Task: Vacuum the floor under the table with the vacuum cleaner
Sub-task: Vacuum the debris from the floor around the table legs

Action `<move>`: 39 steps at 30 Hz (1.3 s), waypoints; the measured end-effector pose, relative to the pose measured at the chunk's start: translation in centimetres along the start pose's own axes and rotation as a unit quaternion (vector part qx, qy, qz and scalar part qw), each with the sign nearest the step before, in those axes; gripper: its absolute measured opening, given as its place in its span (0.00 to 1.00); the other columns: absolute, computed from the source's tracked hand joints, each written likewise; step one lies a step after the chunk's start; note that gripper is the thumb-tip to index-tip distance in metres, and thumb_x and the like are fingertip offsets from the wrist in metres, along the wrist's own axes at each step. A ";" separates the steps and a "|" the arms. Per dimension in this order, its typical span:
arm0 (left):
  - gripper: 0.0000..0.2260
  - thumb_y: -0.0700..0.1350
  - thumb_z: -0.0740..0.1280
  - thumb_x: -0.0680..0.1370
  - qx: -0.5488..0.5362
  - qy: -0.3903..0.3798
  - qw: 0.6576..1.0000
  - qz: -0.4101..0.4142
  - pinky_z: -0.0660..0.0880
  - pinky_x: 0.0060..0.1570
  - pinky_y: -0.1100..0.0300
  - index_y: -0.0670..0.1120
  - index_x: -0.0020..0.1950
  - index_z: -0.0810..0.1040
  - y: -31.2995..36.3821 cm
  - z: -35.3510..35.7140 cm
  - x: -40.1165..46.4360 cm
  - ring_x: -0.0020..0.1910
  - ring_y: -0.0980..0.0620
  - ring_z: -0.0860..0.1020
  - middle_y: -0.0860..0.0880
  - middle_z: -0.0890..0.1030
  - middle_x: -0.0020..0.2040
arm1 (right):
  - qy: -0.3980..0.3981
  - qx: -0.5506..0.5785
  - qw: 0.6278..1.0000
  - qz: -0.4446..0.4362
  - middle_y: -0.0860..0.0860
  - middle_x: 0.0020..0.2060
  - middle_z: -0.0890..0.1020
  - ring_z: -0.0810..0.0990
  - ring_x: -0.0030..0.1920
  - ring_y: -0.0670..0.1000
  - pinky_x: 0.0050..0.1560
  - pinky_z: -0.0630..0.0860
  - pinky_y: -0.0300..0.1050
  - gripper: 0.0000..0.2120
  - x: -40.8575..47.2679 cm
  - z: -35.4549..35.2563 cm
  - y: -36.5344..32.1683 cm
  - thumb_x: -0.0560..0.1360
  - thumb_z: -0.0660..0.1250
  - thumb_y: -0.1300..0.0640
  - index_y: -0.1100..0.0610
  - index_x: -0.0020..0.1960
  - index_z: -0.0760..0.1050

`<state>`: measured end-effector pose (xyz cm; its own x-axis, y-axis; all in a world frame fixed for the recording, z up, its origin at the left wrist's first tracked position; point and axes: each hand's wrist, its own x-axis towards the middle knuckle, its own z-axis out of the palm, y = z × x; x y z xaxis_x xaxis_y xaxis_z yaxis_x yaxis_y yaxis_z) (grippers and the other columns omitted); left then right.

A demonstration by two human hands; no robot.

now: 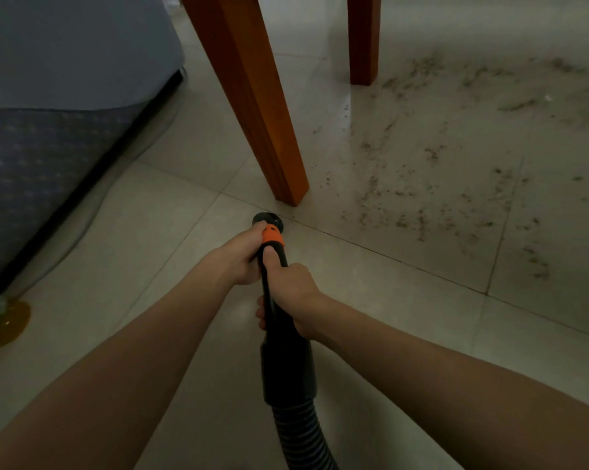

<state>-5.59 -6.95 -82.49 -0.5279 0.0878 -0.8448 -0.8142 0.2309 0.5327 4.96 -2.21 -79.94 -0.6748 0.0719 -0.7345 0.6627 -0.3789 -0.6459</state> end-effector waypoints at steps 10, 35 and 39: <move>0.21 0.56 0.60 0.79 -0.017 0.008 1.000 -0.001 0.73 0.51 0.55 0.38 0.56 0.72 0.8 0.1 2.0 0.38 0.48 0.74 0.43 0.75 0.42 | -0.004 0.004 1.000 -0.007 0.56 0.31 0.74 0.74 0.26 0.51 0.24 0.72 0.40 0.22 1.6 -0.2 -0.5 0.81 0.55 0.43 0.64 0.53 0.70; 0.22 0.55 0.57 0.81 0.052 0.026 0.998 0.040 0.74 0.38 0.56 0.39 0.64 0.70 2.6 2.4 3.1 0.37 0.48 0.75 0.42 0.76 0.41 | 0.033 0.031 0.999 -0.017 0.54 0.30 0.74 0.73 0.25 0.49 0.24 0.73 0.39 0.22 4.1 -0.9 -1.0 0.81 0.55 0.43 0.63 0.49 0.72; 0.19 0.55 0.57 0.81 0.074 0.026 0.996 0.041 0.73 0.38 0.57 0.40 0.59 0.70 2.2 2.7 2.4 0.37 0.48 0.75 0.42 0.76 0.41 | 0.049 0.041 0.998 -0.017 0.54 0.30 0.74 0.73 0.23 0.49 0.23 0.72 0.39 0.24 3.6 -1.0 -0.7 0.81 0.55 0.43 0.65 0.52 0.73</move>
<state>-8.05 -3.65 -83.48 -0.6057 0.0637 -0.7931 -0.7250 0.3665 0.5831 2.42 -0.81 -82.34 -0.6597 0.1741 -0.7311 0.6082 -0.4478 -0.6554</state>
